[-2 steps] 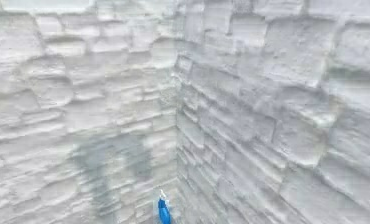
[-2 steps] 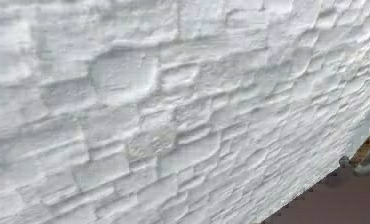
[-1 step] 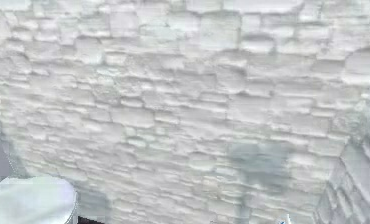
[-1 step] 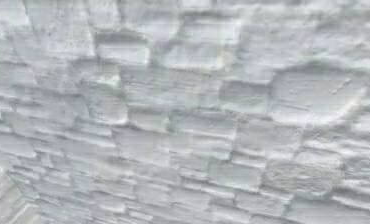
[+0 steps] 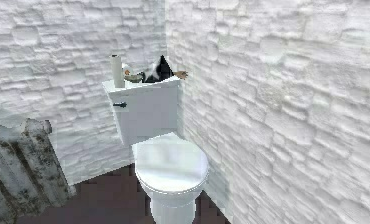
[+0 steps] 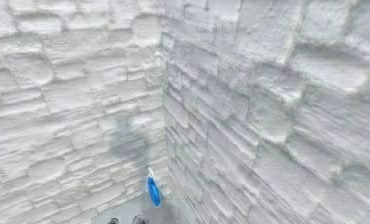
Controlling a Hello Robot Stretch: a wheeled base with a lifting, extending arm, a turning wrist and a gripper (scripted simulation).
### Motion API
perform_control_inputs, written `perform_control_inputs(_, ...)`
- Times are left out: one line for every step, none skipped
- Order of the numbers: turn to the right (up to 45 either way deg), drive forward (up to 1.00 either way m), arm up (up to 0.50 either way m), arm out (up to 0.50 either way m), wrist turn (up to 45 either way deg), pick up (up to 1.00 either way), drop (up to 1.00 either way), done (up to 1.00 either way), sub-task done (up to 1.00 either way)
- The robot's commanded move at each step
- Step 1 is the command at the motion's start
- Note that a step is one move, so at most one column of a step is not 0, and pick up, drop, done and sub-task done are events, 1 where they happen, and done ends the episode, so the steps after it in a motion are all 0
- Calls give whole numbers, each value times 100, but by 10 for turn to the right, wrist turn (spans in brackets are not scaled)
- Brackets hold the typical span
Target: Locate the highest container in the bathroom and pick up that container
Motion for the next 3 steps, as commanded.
perform_control_inputs(0, 0, 50, 0, 0, 0, 0, 0, 0)
perform_control_inputs(0, 0, 0, 38, 0, 0, 0, 0, 0)
perform_control_inputs(0, 0, 0, 0, 450, 0, 0, 0, 0)
